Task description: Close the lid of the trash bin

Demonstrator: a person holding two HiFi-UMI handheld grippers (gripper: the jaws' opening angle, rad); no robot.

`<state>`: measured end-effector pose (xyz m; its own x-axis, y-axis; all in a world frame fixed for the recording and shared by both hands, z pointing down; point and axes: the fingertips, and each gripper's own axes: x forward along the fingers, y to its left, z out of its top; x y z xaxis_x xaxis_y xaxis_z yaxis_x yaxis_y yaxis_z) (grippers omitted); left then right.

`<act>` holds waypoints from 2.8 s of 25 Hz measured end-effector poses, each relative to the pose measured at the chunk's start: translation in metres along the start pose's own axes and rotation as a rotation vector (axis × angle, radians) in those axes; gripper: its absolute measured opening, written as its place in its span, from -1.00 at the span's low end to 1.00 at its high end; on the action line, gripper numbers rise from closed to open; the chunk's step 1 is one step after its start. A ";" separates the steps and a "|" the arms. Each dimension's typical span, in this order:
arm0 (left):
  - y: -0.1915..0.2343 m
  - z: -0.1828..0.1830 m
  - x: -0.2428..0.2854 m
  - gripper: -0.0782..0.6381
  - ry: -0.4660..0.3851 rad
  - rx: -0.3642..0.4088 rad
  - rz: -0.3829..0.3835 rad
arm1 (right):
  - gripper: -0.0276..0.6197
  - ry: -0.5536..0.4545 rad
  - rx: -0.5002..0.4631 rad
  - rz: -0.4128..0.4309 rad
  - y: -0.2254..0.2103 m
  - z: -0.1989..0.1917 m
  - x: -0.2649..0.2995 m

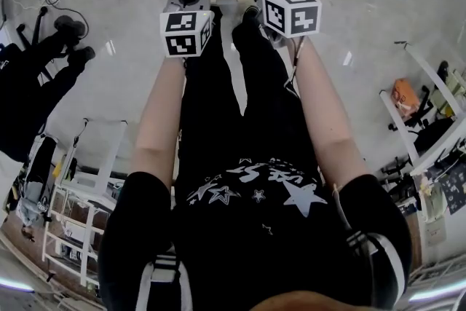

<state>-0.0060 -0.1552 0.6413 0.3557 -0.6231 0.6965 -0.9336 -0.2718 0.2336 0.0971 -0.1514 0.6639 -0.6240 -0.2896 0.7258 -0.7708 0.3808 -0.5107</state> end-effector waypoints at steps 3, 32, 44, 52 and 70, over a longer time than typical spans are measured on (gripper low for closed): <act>0.001 -0.017 0.002 -0.75 0.031 0.006 -0.002 | -0.90 0.023 0.002 -0.003 0.000 -0.017 0.006; 0.005 -0.122 0.057 -0.75 0.289 0.064 -0.124 | -0.90 0.151 0.089 -0.074 -0.032 -0.102 0.073; 0.006 -0.130 0.066 -0.75 0.328 0.064 -0.128 | -0.90 0.187 0.072 -0.100 -0.038 -0.099 0.076; 0.006 -0.134 0.070 -0.75 0.352 0.062 -0.125 | -0.90 0.214 0.050 -0.113 -0.041 -0.101 0.079; -0.006 -0.067 0.050 -0.75 0.229 0.060 -0.107 | -0.90 0.085 0.044 -0.098 -0.030 -0.047 0.043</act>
<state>0.0148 -0.1356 0.7206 0.4269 -0.4079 0.8071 -0.8844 -0.3746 0.2785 0.0996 -0.1338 0.7327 -0.5335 -0.2475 0.8088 -0.8337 0.3151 -0.4536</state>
